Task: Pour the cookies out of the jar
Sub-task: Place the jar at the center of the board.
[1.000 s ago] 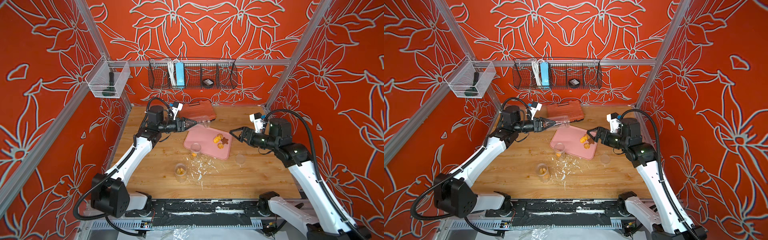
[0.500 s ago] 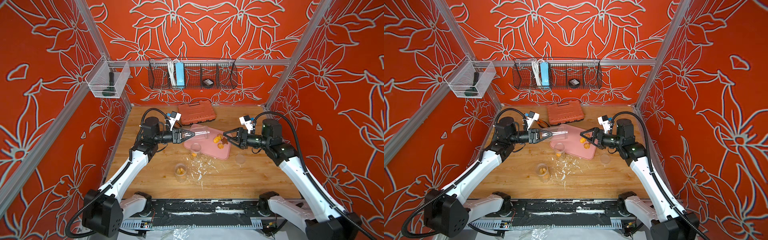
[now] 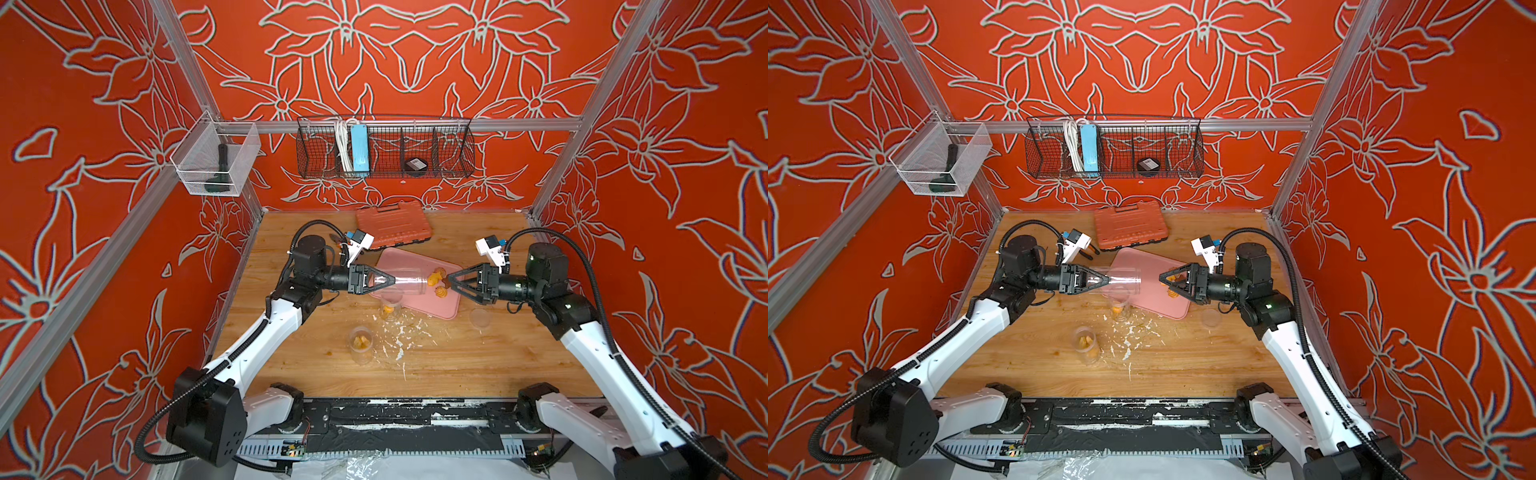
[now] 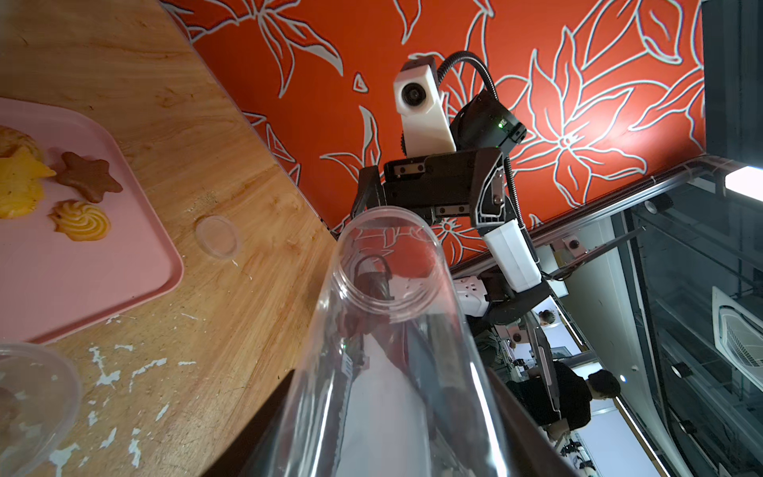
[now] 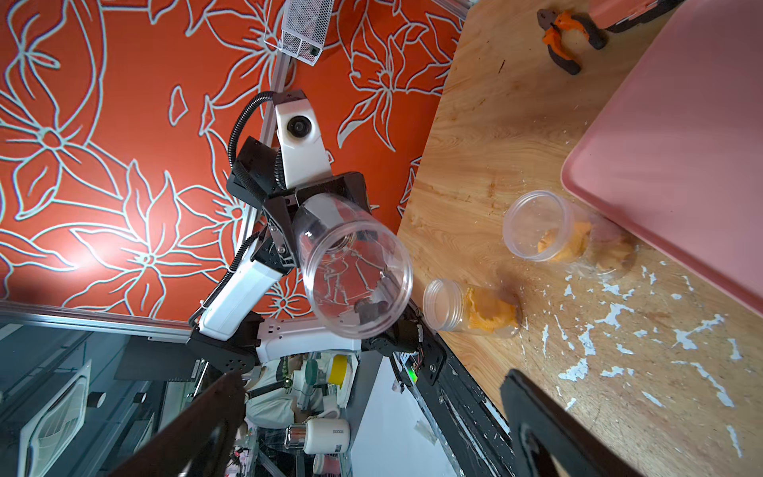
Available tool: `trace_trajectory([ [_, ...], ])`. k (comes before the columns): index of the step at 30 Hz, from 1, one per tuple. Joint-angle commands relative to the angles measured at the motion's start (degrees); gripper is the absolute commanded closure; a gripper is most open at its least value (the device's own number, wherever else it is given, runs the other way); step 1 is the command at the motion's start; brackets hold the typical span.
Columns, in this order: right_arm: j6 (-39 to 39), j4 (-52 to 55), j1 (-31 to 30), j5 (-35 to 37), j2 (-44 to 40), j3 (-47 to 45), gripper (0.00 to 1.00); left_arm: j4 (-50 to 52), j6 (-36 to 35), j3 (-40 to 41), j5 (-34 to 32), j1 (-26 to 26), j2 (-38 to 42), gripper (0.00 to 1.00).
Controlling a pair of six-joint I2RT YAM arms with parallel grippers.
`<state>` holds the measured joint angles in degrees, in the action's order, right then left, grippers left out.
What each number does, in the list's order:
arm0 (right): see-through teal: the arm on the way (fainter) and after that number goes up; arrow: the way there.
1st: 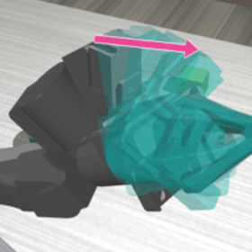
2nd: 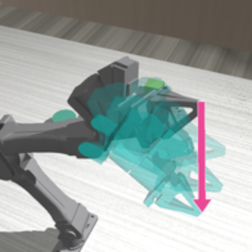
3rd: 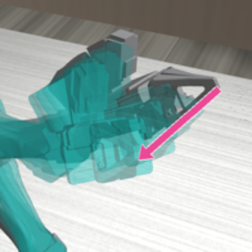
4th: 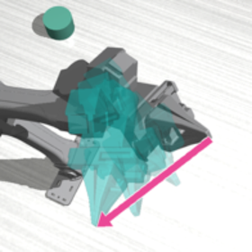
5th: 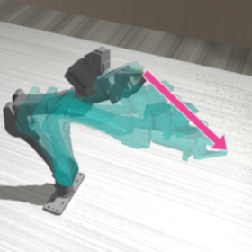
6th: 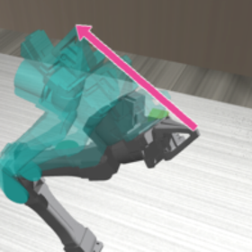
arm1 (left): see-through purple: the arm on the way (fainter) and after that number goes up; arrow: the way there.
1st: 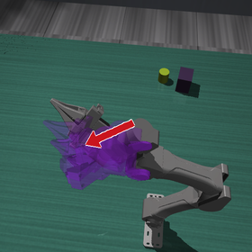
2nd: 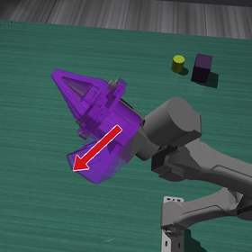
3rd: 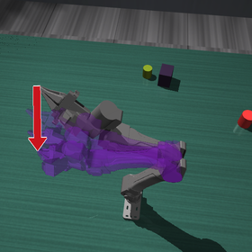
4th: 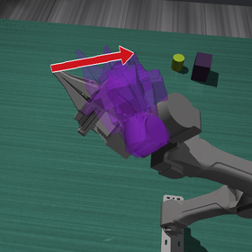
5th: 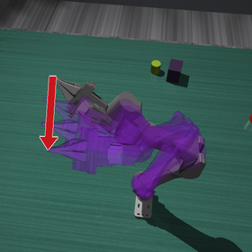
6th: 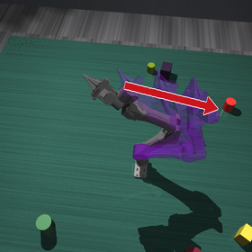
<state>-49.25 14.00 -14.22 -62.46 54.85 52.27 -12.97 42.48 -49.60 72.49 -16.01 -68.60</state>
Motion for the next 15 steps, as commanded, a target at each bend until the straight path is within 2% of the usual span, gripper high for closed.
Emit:
trace_trajectory([
  [1, -3.3, -6.0, -1.7, -1.8, 1.0, -0.3, 0.01, -2.7, 0.8, -1.7, 2.5, -0.5, 0.0, 0.40],
  [15, -7.8, -13.6, -8.7, 0.5, 5.7, 0.6, 0.02, -2.9, 0.7, -2.0, 2.9, -1.4, 0.0, 0.40],
])
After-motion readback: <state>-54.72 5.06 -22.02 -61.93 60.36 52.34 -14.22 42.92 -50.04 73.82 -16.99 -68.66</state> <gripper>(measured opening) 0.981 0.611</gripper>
